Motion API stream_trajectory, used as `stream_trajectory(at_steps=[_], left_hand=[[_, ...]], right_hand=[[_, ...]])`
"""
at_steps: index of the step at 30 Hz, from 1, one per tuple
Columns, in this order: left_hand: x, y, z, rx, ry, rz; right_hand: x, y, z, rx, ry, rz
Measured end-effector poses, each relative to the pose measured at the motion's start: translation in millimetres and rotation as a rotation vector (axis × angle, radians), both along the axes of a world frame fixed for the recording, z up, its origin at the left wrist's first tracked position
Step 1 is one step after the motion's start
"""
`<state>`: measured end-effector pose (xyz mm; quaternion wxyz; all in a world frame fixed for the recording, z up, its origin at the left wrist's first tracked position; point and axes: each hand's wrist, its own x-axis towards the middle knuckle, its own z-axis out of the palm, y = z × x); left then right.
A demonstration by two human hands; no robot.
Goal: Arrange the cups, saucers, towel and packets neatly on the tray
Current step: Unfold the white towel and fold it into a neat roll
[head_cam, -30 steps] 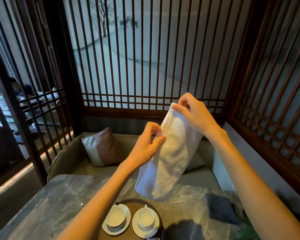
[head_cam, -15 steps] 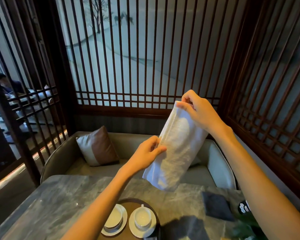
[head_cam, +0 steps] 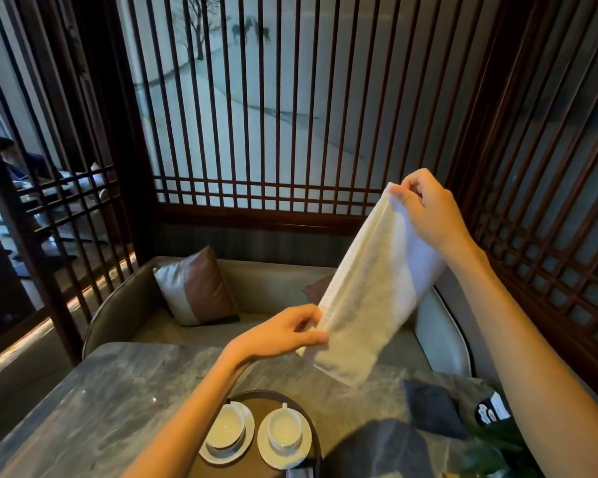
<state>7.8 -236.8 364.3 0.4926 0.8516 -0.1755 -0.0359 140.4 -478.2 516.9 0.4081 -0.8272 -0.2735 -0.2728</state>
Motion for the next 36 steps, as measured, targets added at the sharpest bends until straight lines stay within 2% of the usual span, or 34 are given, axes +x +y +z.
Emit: stream_trajectory(at_steps=[3, 7, 10, 11, 14, 16, 18, 20, 23, 26, 28, 33, 36], left_hand=[[2, 18, -5, -0.113, -0.032, 0.057], [6, 42, 3, -0.226, -0.168, 0.304], [8, 56, 9, -0.383, -0.177, 0.447], [10, 59, 11, -0.352, -0.184, 0.492], [16, 64, 17, 0.010, -0.252, 0.601], [16, 63, 21, 0.255, -0.298, 0.552], [9, 62, 27, 0.361, -0.346, 0.478], [2, 62, 34, 0.270, -0.311, 0.356], [-11, 58, 46, 0.053, -0.119, 0.149], [-12, 59, 51, 0.012, -0.052, 0.095], [-9, 61, 52, 0.039, -0.085, 0.129], [-1, 63, 48, 0.300, -0.263, 0.160], [5, 61, 45, 0.290, -0.394, 0.294]], right_hand=[[4, -10, -1, 0.018, 0.035, 0.001], [9, -21, -10, 0.124, 0.079, -0.014], [10, -27, -24, 0.196, 0.113, -0.027], [10, -27, -31, 0.208, 0.129, -0.036], [8, -26, -50, 0.255, 0.165, -0.048], [6, -25, -61, 0.297, 0.168, -0.055], [6, -28, -71, 0.345, 0.168, -0.077], [8, -34, -79, 0.361, 0.182, -0.111], [13, -44, -87, 0.351, 0.221, -0.121], [14, -51, -87, 0.349, 0.235, -0.102], [14, -53, -86, 0.336, 0.237, -0.090], [11, -52, -89, 0.332, 0.238, -0.086], [6, -52, -89, 0.391, 0.239, -0.062]])
